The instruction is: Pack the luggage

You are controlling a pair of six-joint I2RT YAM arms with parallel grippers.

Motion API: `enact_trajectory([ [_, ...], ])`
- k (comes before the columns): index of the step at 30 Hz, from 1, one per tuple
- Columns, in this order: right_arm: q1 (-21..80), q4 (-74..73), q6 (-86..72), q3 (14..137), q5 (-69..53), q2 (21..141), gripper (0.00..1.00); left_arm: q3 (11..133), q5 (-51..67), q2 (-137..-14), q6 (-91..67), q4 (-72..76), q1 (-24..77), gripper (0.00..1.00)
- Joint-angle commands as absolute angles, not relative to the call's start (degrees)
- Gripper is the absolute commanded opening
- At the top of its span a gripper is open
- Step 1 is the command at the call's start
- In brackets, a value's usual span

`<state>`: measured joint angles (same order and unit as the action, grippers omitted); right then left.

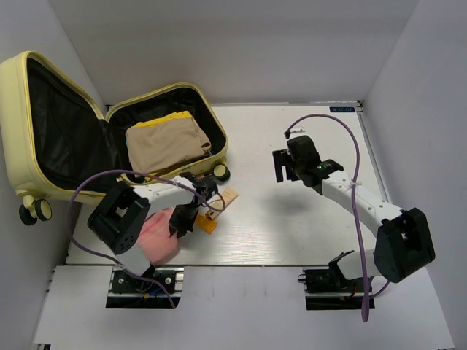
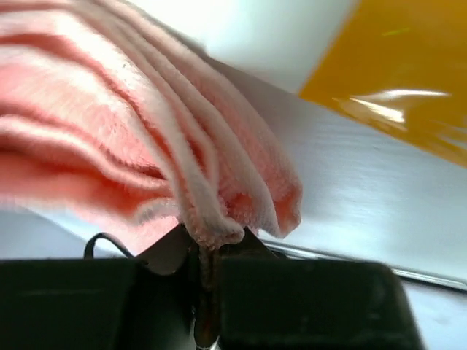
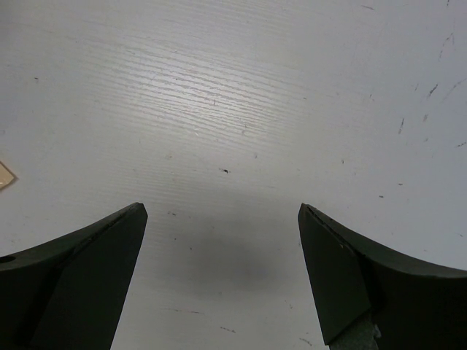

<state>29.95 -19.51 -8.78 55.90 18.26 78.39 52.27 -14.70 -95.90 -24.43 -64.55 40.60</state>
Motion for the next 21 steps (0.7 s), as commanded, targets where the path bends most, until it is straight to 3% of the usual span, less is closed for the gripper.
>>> enact_trajectory([
  [1, 29.4, -17.8, -9.0, 55.5, 18.5, 75.9, 0.9, 58.9, -16.7, -88.2, -23.8, -65.5, 39.6, 0.0],
  [9, 29.4, -16.6, -9.1, 53.6, 18.6, 74.3, 0.9, 73.1, -13.7, -76.7, -22.2, -67.7, 34.2, 0.0],
  [21, 29.0, -15.5, -9.1, 51.9, 19.2, 72.3, 0.9, 89.1, -17.0, -76.6, -21.9, -66.7, 27.2, 0.0],
])
